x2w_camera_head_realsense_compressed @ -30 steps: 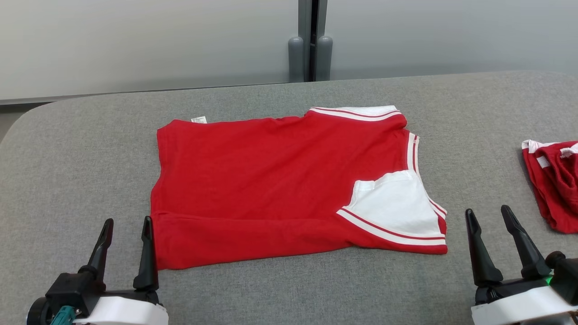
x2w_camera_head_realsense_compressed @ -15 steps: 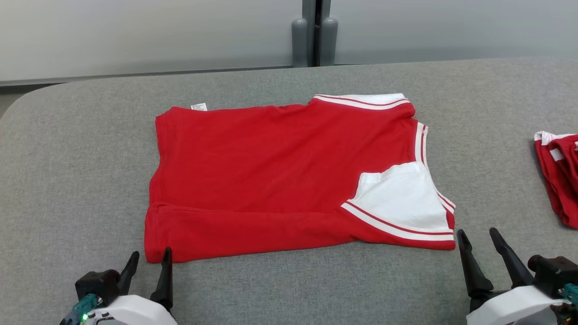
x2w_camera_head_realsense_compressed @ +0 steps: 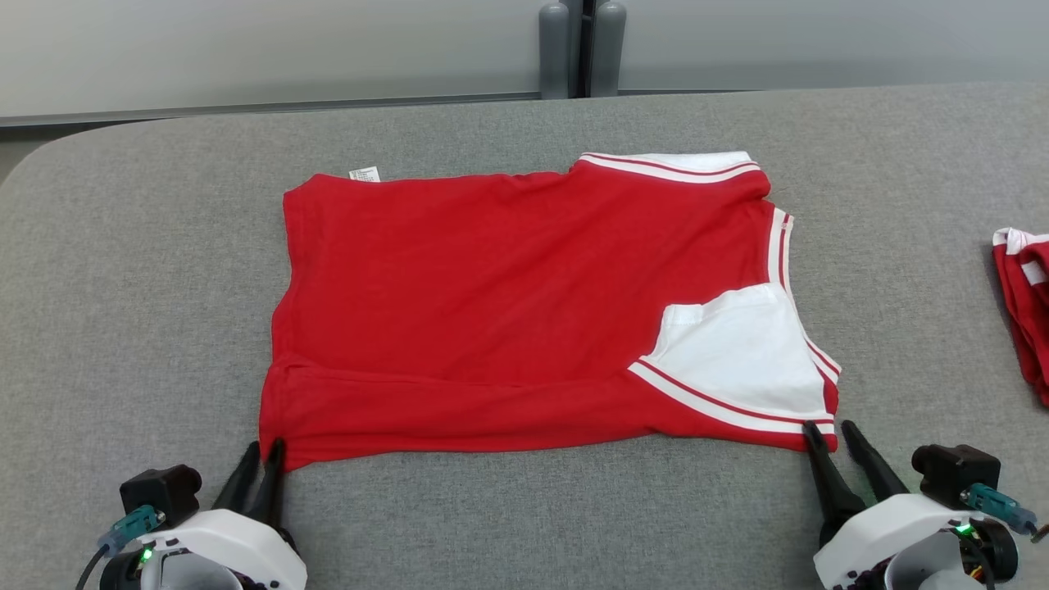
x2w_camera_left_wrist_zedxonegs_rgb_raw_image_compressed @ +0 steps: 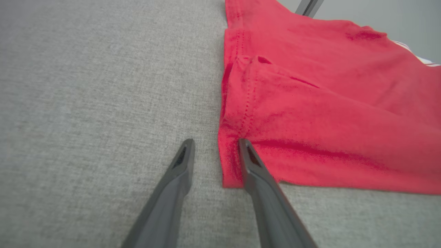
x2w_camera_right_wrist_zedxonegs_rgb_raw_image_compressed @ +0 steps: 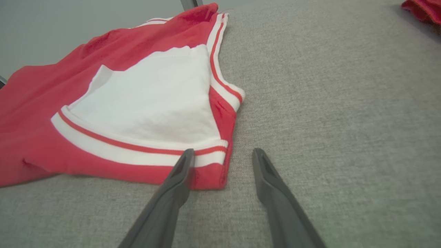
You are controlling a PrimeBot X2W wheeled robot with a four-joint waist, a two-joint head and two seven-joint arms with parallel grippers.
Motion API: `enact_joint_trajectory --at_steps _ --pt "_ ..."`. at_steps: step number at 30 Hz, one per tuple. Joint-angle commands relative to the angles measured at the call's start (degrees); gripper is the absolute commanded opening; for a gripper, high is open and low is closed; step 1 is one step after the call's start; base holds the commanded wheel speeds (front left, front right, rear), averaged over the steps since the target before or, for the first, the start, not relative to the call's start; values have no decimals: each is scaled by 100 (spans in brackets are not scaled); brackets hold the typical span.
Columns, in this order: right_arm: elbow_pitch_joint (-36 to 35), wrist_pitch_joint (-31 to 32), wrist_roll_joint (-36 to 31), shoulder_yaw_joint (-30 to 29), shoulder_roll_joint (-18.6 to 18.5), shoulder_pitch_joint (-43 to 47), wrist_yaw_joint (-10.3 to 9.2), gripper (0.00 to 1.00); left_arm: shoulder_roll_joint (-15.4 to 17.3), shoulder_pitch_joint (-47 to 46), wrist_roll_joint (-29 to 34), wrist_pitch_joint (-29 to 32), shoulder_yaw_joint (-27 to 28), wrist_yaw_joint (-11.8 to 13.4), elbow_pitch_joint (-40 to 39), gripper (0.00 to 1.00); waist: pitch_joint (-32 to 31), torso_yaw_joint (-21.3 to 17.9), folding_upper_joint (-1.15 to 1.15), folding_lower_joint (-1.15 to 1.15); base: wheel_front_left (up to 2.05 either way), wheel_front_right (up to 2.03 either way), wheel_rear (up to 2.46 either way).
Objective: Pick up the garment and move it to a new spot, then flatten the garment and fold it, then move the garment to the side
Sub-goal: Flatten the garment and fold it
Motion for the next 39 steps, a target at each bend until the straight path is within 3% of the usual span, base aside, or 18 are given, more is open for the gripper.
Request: enact_joint_trajectory --at_steps 1,2,8,14,27,35,36,37,38,39 --pt "132 -37 51 86 -17 3 -2 11 -9 3 -18 43 -80 -65 142 0 -21 21 0 0 0 0 0" --pt "180 -82 105 131 -33 -16 -2 0 -6 -10 -26 29 -98 -78 174 0 -33 33 0 0 0 0 0" --pt "124 -379 402 185 -207 174 -8 0 110 -21 -96 121 -266 -204 154 0 -146 196 0 0 0 0 0" --pt "-250 -344 544 191 -235 739 -7 0 433 346 -260 343 -177 -223 -123 0 -382 213 0 0 0 0 0" --pt "-1125 448 605 -360 27 2151 -8 0 764 1676 -673 1508 -56 236 -1726 0 -817 212 0 0 0 0 0" --pt "-1375 792 503 -531 183 2564 -8 0 838 2119 -826 1922 -64 416 -2215 0 -907 203 0 0 0 0 0" --pt "-1416 833 500 -547 191 2571 -8 7 820 2136 -863 1955 -79 402 -2248 0 -901 207 0 0 0 0 0" --pt "-1468 827 471 -566 189 2561 -8 41 822 2152 -856 1979 -96 403 -2271 25 -899 211 0 0 0 0 0" --pt "-1537 822 449 -567 192 2534 -8 96 831 2157 -817 1930 -78 452 -2297 84 -896 210 0 0 0 0 0" --pt "-1615 774 408 -581 192 2482 -7 100 798 2134 -795 1846 -51 479 -2358 100 -884 206 0 0 0 0 0"
